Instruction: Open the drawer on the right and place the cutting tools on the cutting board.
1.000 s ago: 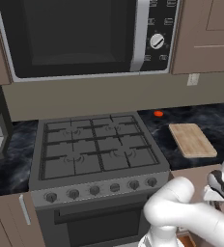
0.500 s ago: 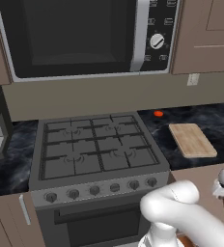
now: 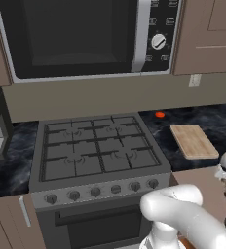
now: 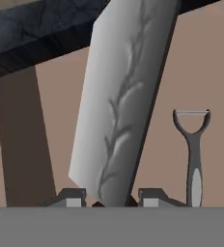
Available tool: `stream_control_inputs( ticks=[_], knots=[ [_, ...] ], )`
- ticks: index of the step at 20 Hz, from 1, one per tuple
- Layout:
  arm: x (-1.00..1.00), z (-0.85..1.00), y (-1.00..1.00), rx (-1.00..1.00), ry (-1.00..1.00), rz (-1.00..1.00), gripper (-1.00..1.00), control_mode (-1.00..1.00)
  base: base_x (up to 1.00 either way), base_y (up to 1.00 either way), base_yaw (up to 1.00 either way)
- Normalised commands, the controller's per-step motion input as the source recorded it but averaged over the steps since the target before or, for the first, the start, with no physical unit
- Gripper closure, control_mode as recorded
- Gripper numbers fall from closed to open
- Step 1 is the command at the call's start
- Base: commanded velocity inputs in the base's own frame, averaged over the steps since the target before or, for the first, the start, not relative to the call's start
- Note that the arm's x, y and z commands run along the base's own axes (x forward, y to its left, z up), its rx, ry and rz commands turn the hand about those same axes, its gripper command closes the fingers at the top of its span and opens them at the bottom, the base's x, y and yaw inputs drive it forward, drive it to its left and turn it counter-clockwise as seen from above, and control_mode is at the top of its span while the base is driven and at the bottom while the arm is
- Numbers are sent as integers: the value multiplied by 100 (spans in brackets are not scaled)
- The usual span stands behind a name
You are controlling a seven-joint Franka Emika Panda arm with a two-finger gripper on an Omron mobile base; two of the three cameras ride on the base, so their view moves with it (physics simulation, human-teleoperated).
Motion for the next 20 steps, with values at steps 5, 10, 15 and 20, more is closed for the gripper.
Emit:
stream_control_inputs(
  ticks=[5,10,15,20],
  knots=[
    [85,100,0,0,-7,-14,100,-100,0,0,0],
    [100,74,0,0,-2,-11,100,-100,0,0,0],
    [93,11,-5,0,16,0,100,-100,0,0,0],
    [77,0,-7,0,8,0,100,-100,0,0,0]
  ],
)
